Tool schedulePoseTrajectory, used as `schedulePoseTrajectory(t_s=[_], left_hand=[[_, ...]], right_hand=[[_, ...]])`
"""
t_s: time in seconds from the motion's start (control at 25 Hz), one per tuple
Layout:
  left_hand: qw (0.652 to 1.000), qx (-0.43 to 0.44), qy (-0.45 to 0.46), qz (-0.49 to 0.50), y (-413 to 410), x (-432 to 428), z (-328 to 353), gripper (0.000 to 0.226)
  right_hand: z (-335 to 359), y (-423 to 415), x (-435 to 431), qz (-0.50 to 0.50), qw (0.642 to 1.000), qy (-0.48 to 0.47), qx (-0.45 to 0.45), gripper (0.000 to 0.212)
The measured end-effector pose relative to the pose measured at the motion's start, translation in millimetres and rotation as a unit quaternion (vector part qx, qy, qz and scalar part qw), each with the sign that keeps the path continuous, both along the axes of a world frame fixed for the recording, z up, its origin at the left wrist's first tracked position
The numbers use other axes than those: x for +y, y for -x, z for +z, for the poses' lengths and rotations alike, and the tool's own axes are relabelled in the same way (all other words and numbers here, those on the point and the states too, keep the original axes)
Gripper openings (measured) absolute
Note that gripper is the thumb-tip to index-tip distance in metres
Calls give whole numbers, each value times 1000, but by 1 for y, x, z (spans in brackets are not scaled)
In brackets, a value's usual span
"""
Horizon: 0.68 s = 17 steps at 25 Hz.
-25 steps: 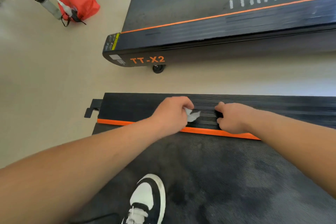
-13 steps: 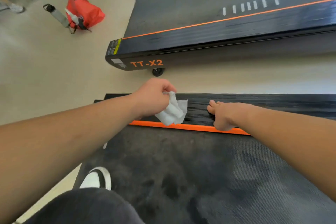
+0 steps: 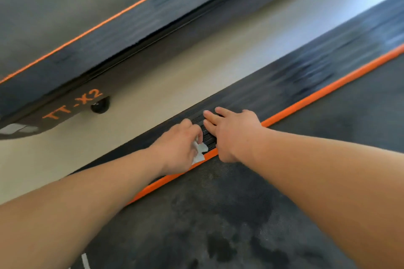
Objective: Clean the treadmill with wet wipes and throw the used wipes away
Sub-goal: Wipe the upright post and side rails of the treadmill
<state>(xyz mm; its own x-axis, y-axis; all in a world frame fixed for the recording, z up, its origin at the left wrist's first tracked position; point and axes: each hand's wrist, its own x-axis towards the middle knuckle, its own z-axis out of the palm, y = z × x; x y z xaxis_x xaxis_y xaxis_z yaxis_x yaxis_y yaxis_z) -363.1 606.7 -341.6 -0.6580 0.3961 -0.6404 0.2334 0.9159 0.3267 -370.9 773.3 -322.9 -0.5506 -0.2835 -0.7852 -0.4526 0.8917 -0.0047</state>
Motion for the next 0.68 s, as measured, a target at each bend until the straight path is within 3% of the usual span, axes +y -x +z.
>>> schedulePoseTrajectory(t_s=[0.2, 0.4, 0.52, 0.68], left_hand=[[998, -45, -28, -16, 14, -4, -6, 23], [998, -50, -36, -21, 17, -8, -8, 22], [998, -48, -34, -21, 16, -5, -7, 21], [998, -58, -30, -7, 15, -6, -7, 21]], right_hand=[[14, -11, -26, -116, 992, -43, -9, 81], [16, -17, -29, -290, 954, -37, -68, 83], [16, -19, -23, -300, 952, -30, -54, 81], [3, -30, -22, -279, 959, -33, -34, 95]])
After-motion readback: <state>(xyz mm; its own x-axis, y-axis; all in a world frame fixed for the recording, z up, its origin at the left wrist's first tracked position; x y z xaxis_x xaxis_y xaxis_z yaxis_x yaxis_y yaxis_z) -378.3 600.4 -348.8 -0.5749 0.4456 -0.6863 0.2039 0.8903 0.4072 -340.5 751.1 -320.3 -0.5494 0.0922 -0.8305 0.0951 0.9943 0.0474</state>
